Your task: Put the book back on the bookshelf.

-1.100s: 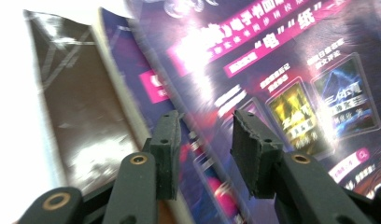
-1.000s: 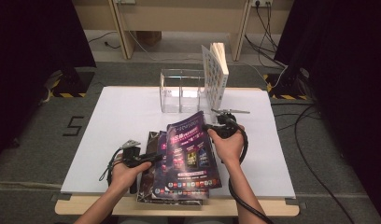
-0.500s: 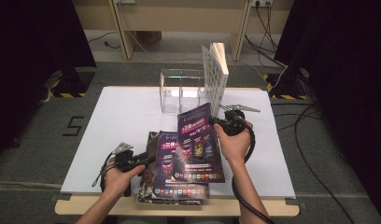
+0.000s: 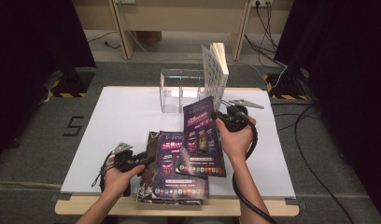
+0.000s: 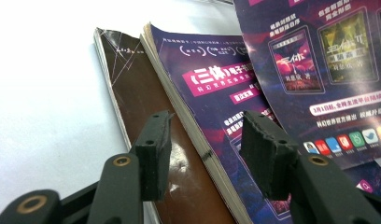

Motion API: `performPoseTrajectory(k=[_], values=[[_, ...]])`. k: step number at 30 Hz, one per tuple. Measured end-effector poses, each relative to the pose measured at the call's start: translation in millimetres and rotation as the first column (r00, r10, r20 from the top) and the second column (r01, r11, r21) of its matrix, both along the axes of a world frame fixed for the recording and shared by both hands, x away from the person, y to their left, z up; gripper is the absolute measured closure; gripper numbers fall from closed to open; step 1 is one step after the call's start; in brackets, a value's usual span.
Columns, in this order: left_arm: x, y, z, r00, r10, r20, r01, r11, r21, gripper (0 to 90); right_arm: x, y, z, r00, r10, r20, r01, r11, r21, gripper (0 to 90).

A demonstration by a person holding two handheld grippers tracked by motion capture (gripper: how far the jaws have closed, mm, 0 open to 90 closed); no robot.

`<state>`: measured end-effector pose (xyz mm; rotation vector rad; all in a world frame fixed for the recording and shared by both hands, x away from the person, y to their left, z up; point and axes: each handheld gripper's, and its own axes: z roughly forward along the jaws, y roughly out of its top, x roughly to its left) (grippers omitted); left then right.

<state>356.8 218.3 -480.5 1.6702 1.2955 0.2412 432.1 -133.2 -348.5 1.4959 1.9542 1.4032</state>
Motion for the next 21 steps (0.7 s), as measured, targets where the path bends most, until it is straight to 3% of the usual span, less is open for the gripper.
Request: performPoseTrajectory(k=[5,21], values=[[0.7,1.2,0.5,0.9999,0.01,-0.003,-0.01,0.9997,-0.022,51.4,2.1,0.9,5.5,0.9998,-0.004,0.022,0.004,1.0,-0.003,84.6],[1.0,1.9,0.6,1.0,0.009,-0.003,-0.009,0.9999,-0.011,50.7,6.4,2.0,18.1,0.9974,-0.031,0.066,0.032,0.999,-0.014,84.7]])
